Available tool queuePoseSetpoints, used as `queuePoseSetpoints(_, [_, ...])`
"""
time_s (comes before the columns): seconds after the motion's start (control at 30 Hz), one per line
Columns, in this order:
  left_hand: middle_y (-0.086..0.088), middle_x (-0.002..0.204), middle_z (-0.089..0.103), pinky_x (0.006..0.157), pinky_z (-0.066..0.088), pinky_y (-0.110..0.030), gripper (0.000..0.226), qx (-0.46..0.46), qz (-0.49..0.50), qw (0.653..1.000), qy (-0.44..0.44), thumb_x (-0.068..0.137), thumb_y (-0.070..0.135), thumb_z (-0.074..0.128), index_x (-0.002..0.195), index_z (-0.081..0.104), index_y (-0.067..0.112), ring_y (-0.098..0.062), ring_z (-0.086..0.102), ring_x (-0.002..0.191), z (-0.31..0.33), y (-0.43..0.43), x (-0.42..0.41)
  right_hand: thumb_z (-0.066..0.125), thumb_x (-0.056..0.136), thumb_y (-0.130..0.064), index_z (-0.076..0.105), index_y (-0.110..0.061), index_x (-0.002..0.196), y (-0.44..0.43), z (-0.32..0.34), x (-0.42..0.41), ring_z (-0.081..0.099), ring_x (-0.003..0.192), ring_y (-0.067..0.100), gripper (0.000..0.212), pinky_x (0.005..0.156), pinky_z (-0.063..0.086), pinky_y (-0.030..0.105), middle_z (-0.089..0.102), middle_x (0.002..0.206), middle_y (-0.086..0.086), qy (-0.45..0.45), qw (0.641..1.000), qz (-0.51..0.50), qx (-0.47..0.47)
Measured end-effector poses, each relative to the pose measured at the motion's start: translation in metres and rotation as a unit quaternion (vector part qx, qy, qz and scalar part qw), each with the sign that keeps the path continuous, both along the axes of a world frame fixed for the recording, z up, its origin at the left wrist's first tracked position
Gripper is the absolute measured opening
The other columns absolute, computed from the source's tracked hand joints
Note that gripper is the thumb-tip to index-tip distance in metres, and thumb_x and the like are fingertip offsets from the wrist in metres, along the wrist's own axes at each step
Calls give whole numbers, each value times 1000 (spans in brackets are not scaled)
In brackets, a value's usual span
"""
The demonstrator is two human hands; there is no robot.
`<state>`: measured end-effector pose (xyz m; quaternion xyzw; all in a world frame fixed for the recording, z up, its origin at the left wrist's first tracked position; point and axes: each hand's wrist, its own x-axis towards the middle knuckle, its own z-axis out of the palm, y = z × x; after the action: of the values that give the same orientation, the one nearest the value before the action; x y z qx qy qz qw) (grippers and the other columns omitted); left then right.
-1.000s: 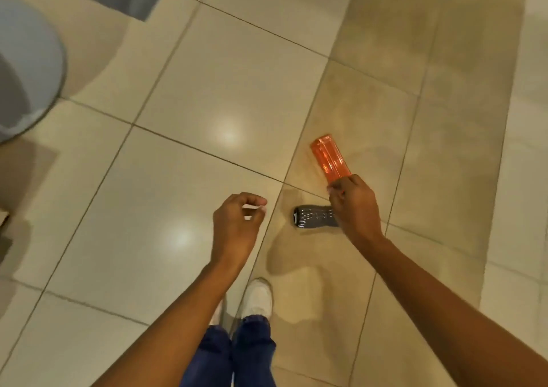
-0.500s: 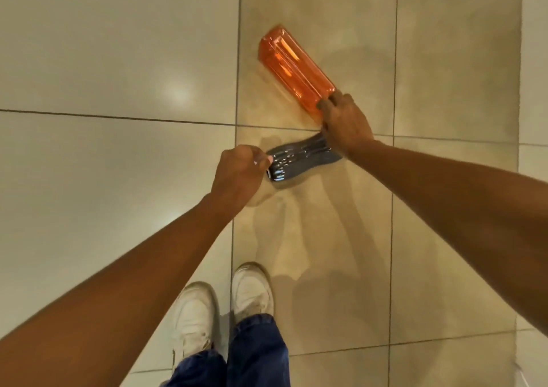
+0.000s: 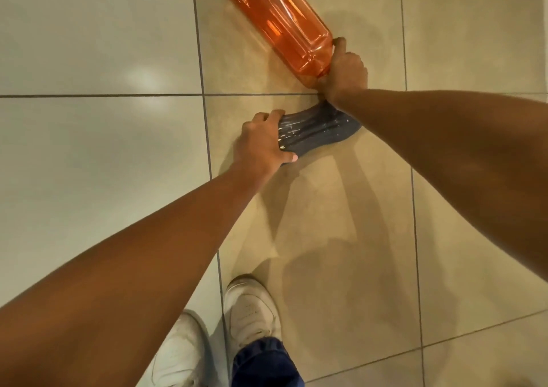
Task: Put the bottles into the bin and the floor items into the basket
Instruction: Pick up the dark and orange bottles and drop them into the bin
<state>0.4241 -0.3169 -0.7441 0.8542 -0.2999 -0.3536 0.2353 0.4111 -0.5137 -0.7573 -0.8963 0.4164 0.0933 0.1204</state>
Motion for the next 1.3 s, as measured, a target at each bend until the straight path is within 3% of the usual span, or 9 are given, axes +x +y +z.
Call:
queuePoseSetpoints(0.2, [-9, 128, 54, 94, 50, -42, 85, 18, -20, 999, -20, 65, 37, 84, 138, 43, 22, -31, 52, 115, 10, 12, 9, 68, 87, -18, 36, -7, 135, 17, 24, -5, 58, 108, 32, 58, 88, 46, 37, 56, 121, 18, -25, 1000, 1, -15])
queuePoseSetpoints(0.37, [-11, 114, 62, 91, 52, -39, 80, 13, 24, 1000, -10, 57, 40, 88, 126, 56, 19, -31, 58, 103, 45, 44, 20, 68, 88, -23, 42, -8, 134, 36, 66, -5, 59, 109, 28, 55, 89, 46, 33, 60, 122, 14, -48, 999, -7, -7])
queuePoseSetpoints(0.6, [-15, 108, 66, 86, 54, -39, 75, 44, 110, 993, 16, 56, 35, 90, 122, 60, 13, -30, 63, 94, 125, 123, 44, 73, 81, -25, 49, -6, 128, 86, 141, -7, 62, 102, 34, 56, 86, 49, 42, 66, 110, 18, -78, 990, -92, 68])
queuePoseSetpoints(0.73, [-11, 116, 67, 80, 45, -23, 82, 73, 203, 975, 54, 58, 35, 89, 130, 56, 13, -25, 63, 101, 176, 175, 57, 74, 79, -27, 54, -10, 124, 136, 181, -9, 64, 99, 35, 52, 86, 53, 44, 70, 106, 15, -86, 974, -152, 144])
queuePoseSetpoints(0.8, [-8, 120, 66, 78, 38, -17, 80, 77, 264, 958, 81, 61, 34, 88, 132, 55, 15, -22, 62, 104, 202, 198, 59, 75, 78, -27, 55, -12, 123, 160, 202, -12, 65, 99, 33, 52, 86, 53, 44, 70, 106, 13, -97, 961, -182, 184])
queuePoseSetpoints(0.9, [-7, 121, 65, 89, 39, -24, 76, 66, 339, 932, 107, 65, 36, 85, 132, 54, 16, -23, 61, 107, 243, 230, 57, 80, 73, -28, 57, -17, 123, 198, 236, -16, 66, 96, 32, 56, 86, 54, 48, 70, 102, 9, -125, 939, -212, 238])
queuePoseSetpoints(1.0, [-6, 120, 65, 97, 47, -34, 80, 48, 423, 893, 146, 61, 42, 87, 131, 56, 20, -25, 63, 104, 277, 255, 51, 82, 72, -25, 56, -18, 124, 228, 275, -17, 65, 91, 26, 58, 85, 55, 49, 61, 84, -4, -133, 923, -221, 285])
queuePoseSetpoints(1.1, [-4, 115, 67, 89, 54, -42, 87, 1, 517, 832, 204, 49, 48, 86, 128, 57, 25, -25, 67, 96, 310, 279, 40, 81, 74, -24, 55, -17, 127, 257, 318, -17, 61, 88, 20, 59, 87, 55, 46, 55, 81, -9, -131, 913, -209, 325])
queuePoseSetpoints(1.3, [-16, 114, 66, 84, 57, -45, 79, -82, 653, 705, 264, 66, 33, 85, 135, 52, 14, -28, 69, 91, 371, 332, 10, 80, 75, -25, 55, -20, 125, 306, 387, -14, 61, 92, 18, 56, 86, 52, 34, 60, 95, -4, -120, 907, -159, 371])
